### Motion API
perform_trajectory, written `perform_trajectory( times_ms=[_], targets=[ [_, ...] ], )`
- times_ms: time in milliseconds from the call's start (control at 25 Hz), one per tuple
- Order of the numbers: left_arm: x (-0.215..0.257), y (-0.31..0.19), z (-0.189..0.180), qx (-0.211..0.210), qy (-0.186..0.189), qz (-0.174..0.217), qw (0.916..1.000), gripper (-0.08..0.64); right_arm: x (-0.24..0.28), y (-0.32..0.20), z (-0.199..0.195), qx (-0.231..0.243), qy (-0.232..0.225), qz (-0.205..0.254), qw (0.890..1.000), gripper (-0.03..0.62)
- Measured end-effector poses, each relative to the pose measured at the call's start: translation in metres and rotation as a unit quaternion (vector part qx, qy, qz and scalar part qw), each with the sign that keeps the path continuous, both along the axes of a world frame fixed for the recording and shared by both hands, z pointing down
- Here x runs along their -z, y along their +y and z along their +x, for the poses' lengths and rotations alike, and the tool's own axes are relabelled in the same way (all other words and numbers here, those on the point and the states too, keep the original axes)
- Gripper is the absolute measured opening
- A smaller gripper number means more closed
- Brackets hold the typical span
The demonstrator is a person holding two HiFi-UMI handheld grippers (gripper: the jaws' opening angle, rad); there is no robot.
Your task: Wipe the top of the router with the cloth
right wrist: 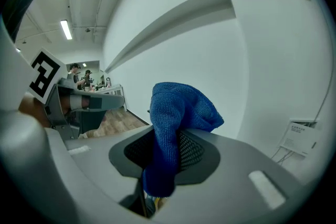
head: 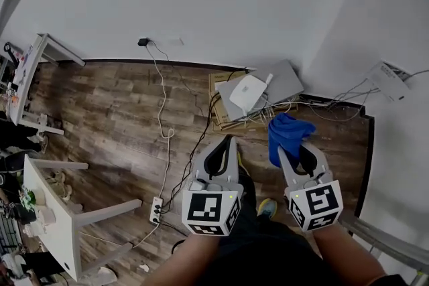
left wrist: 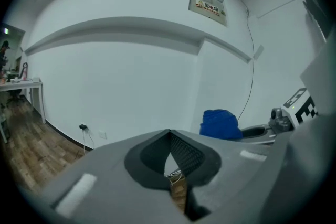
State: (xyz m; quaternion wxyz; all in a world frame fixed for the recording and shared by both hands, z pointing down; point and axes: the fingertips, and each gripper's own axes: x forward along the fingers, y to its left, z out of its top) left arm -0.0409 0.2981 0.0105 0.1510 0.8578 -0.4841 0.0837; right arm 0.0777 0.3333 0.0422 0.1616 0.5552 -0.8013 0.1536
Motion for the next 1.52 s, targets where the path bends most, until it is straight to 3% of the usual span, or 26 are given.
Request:
perform_trajectory(
  times_ms=[400,600,760,920,1080,1320,1520],
  targets=[
    [-0.093,-0.192,0.035,-0.074,-0.001,-0.054,0.9958,0.0,-0.091,-0.186,-0.018,0.021,0.033,-0.056,0.998,0.118],
    [-0.172,-0.255,0.043,-0.065,-0.019,-0.082,0.9944,0.0,-0.17,-0.256,-0.015,0.044,0.039,-0.081,0.995,0.117],
    [-0.257,-0.285,0.037,-0.036,-0.034,-0.115,0.9922,0.0,-0.26,-0.297,-0.024,0.091,0.042,-0.105,0.989,0.117],
    [-0.344,-0.293,0.022,0.016,-0.036,-0.167,0.9851,0.0,-0.361,-0.313,-0.033,0.146,0.062,-0.151,0.976,0.115],
    [-0.404,-0.297,0.013,0.06,-0.023,-0.2,0.9778,0.0,-0.42,-0.318,-0.048,0.205,0.088,-0.173,0.959,0.115],
    [-0.43,-0.306,0.002,0.093,-0.006,-0.21,0.9733,0.0,-0.437,-0.314,-0.077,0.293,0.149,-0.16,0.931,0.115],
    [-0.447,-0.317,-0.023,0.123,0.002,-0.217,0.9684,0.0,-0.448,-0.325,-0.099,0.341,0.17,-0.153,0.912,0.115]
  ],
)
